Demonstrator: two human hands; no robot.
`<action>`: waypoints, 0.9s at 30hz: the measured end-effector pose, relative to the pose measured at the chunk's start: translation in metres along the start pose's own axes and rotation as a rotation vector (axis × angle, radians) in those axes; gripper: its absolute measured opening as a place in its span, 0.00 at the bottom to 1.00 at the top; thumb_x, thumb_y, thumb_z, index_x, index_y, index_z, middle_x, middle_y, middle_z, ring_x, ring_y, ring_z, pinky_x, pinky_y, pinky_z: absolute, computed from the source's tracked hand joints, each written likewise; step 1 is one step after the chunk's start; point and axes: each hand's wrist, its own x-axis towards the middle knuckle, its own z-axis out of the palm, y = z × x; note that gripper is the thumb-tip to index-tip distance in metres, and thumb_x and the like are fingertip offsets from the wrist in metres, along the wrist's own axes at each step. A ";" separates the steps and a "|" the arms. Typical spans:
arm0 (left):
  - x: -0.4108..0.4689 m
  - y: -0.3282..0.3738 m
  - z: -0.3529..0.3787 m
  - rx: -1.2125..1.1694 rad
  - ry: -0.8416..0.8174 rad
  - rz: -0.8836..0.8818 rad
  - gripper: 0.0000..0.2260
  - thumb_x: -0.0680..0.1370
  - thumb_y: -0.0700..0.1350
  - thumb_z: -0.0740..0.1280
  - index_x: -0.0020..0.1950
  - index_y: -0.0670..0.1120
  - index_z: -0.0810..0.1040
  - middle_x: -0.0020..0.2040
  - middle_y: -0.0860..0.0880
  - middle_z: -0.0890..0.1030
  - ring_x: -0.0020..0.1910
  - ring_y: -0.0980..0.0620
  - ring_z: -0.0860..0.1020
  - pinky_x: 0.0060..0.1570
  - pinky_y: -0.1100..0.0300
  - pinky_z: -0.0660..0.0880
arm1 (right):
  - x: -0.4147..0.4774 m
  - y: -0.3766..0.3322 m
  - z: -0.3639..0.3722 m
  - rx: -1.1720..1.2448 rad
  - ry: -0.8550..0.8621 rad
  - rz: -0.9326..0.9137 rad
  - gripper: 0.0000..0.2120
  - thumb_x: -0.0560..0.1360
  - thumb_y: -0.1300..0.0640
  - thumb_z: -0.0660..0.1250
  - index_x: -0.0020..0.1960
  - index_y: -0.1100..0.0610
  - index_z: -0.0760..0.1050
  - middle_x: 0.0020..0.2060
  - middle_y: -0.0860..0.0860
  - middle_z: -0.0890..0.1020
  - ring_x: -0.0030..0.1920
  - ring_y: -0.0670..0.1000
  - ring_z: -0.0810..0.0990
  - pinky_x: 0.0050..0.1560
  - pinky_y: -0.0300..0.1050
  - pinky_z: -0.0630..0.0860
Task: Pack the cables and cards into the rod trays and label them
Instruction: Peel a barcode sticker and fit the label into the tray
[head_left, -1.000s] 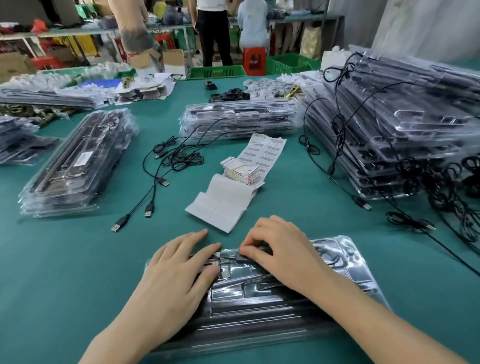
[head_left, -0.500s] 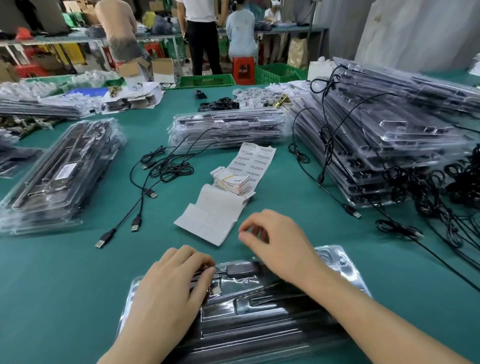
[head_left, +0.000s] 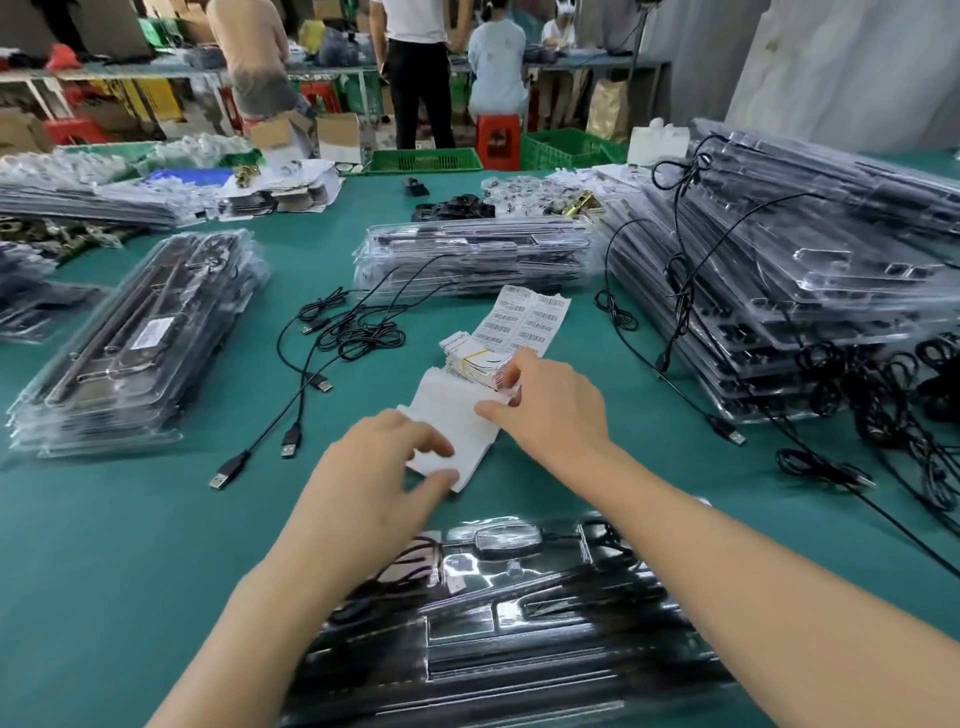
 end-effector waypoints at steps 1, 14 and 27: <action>0.009 -0.001 -0.002 -0.012 0.014 -0.028 0.07 0.79 0.54 0.70 0.56 0.58 0.80 0.52 0.60 0.77 0.53 0.58 0.75 0.57 0.54 0.74 | -0.001 0.000 0.003 0.026 -0.011 0.021 0.15 0.71 0.42 0.74 0.49 0.49 0.75 0.43 0.45 0.81 0.44 0.52 0.78 0.39 0.46 0.67; 0.008 -0.034 -0.020 -0.846 0.023 -0.531 0.34 0.67 0.77 0.65 0.45 0.45 0.84 0.41 0.49 0.88 0.27 0.54 0.75 0.32 0.58 0.65 | -0.074 -0.050 -0.007 0.263 0.267 -0.564 0.09 0.71 0.56 0.77 0.43 0.50 0.76 0.40 0.43 0.79 0.45 0.46 0.76 0.43 0.46 0.75; -0.016 -0.069 -0.006 -0.933 0.001 -0.267 0.12 0.76 0.40 0.72 0.60 0.47 0.80 0.51 0.52 0.88 0.49 0.54 0.86 0.42 0.67 0.80 | -0.071 -0.025 0.001 0.555 -0.104 -0.161 0.03 0.78 0.53 0.71 0.51 0.47 0.82 0.44 0.39 0.82 0.46 0.36 0.78 0.44 0.26 0.71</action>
